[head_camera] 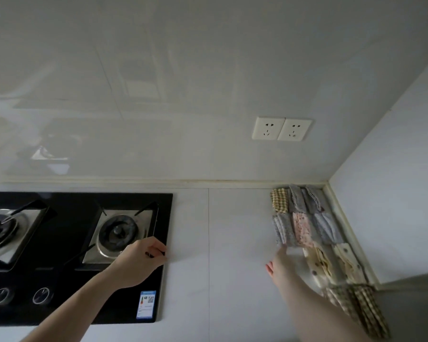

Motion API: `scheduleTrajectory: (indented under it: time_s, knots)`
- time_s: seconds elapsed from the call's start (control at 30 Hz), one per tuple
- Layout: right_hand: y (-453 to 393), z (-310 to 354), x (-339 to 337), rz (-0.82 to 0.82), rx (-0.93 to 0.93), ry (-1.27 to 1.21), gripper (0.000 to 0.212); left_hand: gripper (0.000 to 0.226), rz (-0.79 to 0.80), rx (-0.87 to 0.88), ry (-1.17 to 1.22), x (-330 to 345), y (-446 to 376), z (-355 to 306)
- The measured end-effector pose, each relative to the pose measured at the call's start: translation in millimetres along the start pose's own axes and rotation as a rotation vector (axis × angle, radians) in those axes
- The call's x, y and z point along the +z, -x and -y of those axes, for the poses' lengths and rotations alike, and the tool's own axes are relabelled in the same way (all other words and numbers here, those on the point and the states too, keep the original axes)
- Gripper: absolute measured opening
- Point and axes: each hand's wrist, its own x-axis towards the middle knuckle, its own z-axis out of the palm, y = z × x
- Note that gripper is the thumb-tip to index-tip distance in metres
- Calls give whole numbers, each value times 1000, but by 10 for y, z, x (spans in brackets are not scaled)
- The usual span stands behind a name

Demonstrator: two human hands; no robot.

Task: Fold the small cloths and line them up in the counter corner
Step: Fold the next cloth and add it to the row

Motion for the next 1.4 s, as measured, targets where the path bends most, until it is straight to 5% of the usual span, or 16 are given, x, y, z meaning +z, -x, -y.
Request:
scheduleTrajectory:
  time_s: [0.1,0.13,0.23,0.57,0.97,1.4]
  knots:
    - [177,-200,274,-153,-119,167,78,16,-5,-25,42,-72,176,180]
    - [342,-263,404,-130,-199,247,71,15,-13,-38,55,-104,244,271]
    - [959,-489,817,93,-377,463,40,15,-53,-79,83,-213,523,593]
    - [3150,-1299,2224,737,-816,666,29,16,-323,-246,211,-831,1848,1905]
    - [5079,-2357,3337,1119,-985,863,31,13,-599,-324,314,-1438,3461,3664]
    - [5947,-2957,4980,1286,-1047,1011,33,16,-754,-428,395,-2363,3679,4983]
